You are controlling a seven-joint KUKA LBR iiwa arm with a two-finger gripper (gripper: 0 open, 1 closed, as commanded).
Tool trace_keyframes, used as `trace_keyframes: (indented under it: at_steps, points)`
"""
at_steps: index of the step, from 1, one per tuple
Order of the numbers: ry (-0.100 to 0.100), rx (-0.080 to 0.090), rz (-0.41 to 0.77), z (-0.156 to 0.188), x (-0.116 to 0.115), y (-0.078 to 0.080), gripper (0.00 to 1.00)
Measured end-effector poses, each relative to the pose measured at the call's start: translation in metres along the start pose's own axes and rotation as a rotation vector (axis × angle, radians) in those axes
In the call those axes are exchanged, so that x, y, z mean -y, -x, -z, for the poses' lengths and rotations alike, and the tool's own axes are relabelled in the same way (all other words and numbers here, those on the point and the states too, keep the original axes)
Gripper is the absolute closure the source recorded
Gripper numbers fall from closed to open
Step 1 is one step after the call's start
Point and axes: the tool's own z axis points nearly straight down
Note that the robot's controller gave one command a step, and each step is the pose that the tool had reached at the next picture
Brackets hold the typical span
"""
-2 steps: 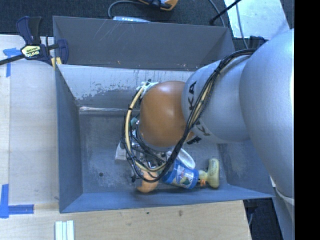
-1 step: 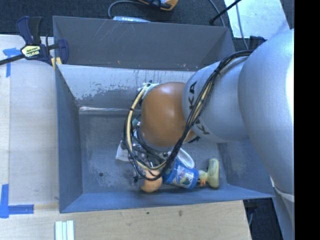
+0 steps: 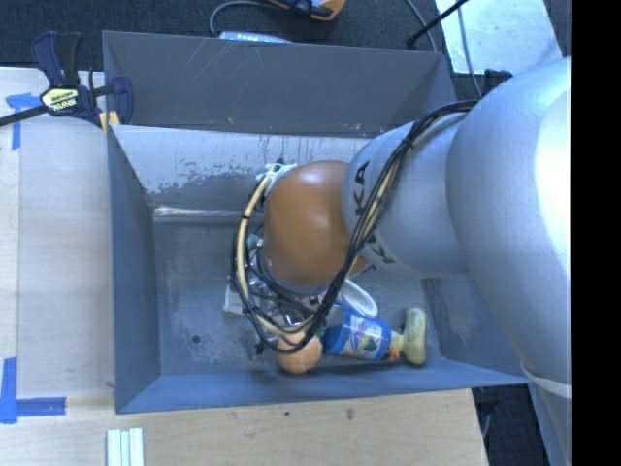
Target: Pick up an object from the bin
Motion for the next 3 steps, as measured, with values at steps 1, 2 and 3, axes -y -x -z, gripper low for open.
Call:
trace_keyframes:
  at_steps: [1,2,3]
  points:
    - [0.013,0.002,-0.096,0.016,0.005,0.01,0.0]
    - [0.004,0.006,0.067,0.023,0.046,0.009,0.0]
    - [0.016,0.005,-0.266,-0.002,0.051,0.04,1.0]
